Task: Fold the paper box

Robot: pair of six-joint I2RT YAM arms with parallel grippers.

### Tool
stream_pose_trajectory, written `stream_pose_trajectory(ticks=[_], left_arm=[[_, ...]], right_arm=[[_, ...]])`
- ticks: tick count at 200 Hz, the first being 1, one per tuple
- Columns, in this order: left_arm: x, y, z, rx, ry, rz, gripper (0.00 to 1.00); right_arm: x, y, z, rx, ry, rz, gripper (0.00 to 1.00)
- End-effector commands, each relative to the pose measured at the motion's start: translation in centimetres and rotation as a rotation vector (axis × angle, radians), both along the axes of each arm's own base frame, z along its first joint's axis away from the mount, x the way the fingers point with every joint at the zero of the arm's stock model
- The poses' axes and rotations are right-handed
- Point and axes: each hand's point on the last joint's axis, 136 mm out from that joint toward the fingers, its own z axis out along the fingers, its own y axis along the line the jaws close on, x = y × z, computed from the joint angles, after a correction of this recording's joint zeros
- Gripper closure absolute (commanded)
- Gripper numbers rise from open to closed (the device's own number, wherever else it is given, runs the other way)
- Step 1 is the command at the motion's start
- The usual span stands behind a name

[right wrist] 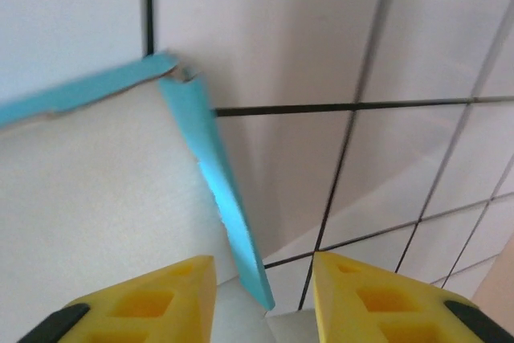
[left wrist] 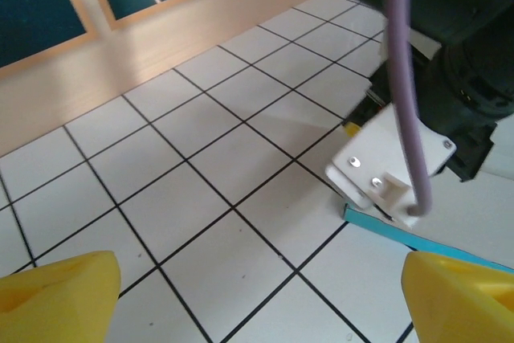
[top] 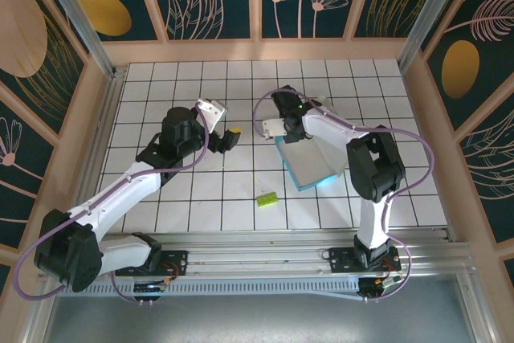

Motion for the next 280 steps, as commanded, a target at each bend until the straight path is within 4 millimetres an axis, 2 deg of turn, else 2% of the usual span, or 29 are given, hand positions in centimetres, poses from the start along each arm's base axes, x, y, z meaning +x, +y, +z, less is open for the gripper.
stream_pose_trajectory(ticks=[1,17,19,22,32,47,71,87,105,117,136,161,183,196,233,252,280], left_arm=[[0.2,-1.5,2.4,-0.011,-0.045,-0.081,0.12],[0.9,-2.1,2.5,-0.005,-0.011,-0.09,0.15],[0.9,-2.1,2.1,-0.001,0.0,-0.092,0.15],[1.2,-2.3,3.1,-0.012,-0.011,-0.09,0.15],[2.1,-2.6,3.3,-0.026,0.013,-0.074,0.16],[2.7,-3.8,3.0,-0.026,0.046,-0.113,0.15],[1.9,-6.4,2.7,-0.017,0.052,-0.301,0.12],[0.5,-7.7,2.4,-0.004,0.017,-0.445,0.1],[-1.5,-8.5,1.7,0.023,-0.017,-0.601,0.08],[-2.0,-8.7,1.2,0.039,-0.008,-0.654,0.08],[-2.2,-8.8,0.3,0.067,0.033,-0.688,0.08],[-1.9,-8.9,-0.7,0.082,0.083,-0.684,0.08],[-2.3,-8.8,-0.9,0.069,0.087,-0.686,0.08],[-2.5,-8.7,-1.2,0.062,0.082,-0.682,0.08],[-3.1,-8.8,-1.4,0.044,0.097,-0.695,0.08],[-3.0,-8.8,-1.6,0.043,0.106,-0.679,0.08],[-2.6,-8.7,-2.0,0.039,0.116,-0.644,0.08]], right_arm=[[0.1,1.1,6.9,0.305,-0.069,-0.302,0.59],[-0.8,0.1,10.6,0.539,-0.1,-0.587,0.58],[-1.1,-0.2,10.8,0.566,-0.095,-0.623,0.58],[-1.6,-0.3,11.4,0.61,-0.088,-0.668,0.58],[-3.4,-1.0,12.5,0.748,-0.044,-0.823,0.58],[-6.5,-1.8,13.6,0.929,0.057,-1.023,0.59],[-11.6,-2.8,14.5,1.198,0.225,-1.251,0.6],[-14.6,-4.7,13.5,1.371,0.303,-1.468,0.6],[-17.6,-6.2,10.8,1.49,0.411,-1.717,0.62],[-19.3,-6.0,8.7,1.539,0.487,-1.819,0.62],[-20.9,-5.3,5.7,1.595,0.537,-1.933,0.56],[-21.1,-5.4,2.0,1.608,0.533,-2.047,0.48],[-20.6,-7.3,-0.1,1.628,0.408,-2.114,0.47],[-19.6,-8.4,-1.1,1.645,0.344,-2.119,0.47],[-16.3,-8.7,-1.9,1.657,0.297,-2.072,0.47],[-16.0,-8.9,-2.9,1.598,0.255,-2.086,0.48],[-14.5,-9.3,-3.5,1.576,0.183,-2.056,0.54]])
